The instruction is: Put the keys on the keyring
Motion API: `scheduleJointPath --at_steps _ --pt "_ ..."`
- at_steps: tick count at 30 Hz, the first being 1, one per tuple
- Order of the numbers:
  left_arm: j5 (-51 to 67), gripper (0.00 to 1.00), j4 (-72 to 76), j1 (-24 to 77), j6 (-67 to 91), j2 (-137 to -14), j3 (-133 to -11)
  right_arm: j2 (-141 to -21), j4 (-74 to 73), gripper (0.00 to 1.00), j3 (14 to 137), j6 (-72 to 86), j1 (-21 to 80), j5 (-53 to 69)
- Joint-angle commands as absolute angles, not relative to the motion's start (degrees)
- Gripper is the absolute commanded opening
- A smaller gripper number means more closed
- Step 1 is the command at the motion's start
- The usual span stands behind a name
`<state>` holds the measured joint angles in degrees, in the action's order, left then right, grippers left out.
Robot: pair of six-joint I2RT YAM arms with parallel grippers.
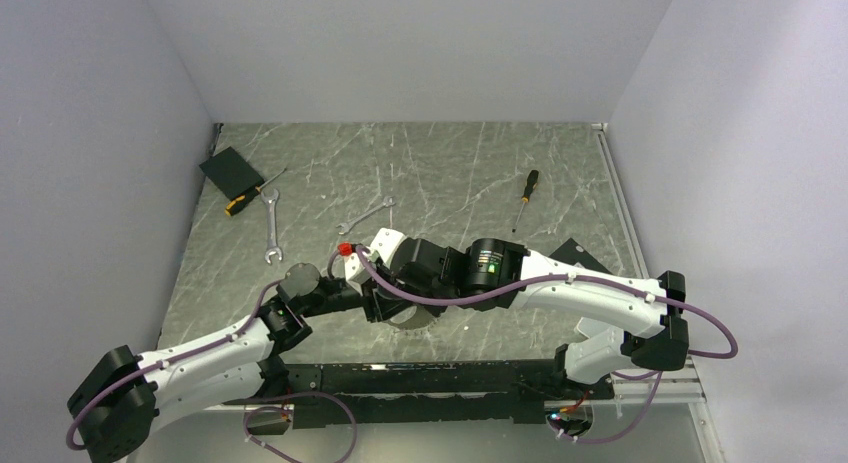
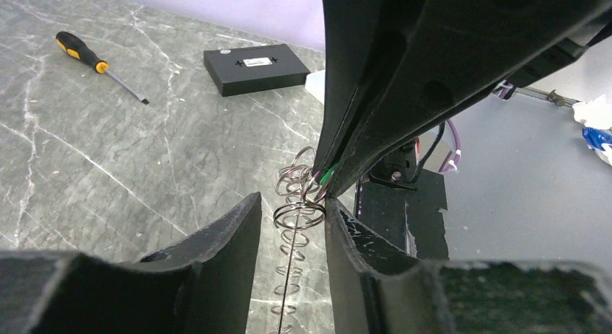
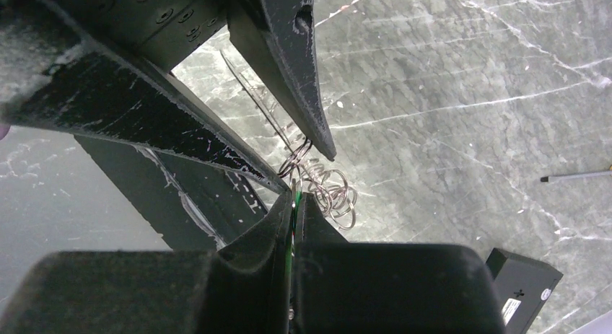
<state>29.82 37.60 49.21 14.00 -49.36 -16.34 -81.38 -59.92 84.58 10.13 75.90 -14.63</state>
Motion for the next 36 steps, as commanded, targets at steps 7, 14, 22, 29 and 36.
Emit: scheduleJointPath --at_steps 7,14,22,29,36 --pt "37.98 0.28 40.88 49.43 7.04 -49.27 -19.35 -81.05 -57.21 0.00 87.96 11.25 75.94 -13.80" --pt "47.87 0.20 37.58 49.49 -5.60 -45.92 -18.76 -81.11 -57.32 0.00 88.20 11.11 75.94 -13.80" --pt "51.00 0.16 29.35 49.53 -15.16 -41.15 -19.41 -81.02 -57.20 0.00 87.98 10.90 75.94 -13.80" --pt "49.28 0.37 32.35 49.58 -11.56 -41.64 -18.42 -81.09 -56.95 0.00 88.15 10.84 75.94 -13.61" --pt "47.03 0.99 33.77 49.66 -9.50 -40.03 -17.34 -80.76 -57.13 0.00 88.08 10.94 75.94 -13.71"
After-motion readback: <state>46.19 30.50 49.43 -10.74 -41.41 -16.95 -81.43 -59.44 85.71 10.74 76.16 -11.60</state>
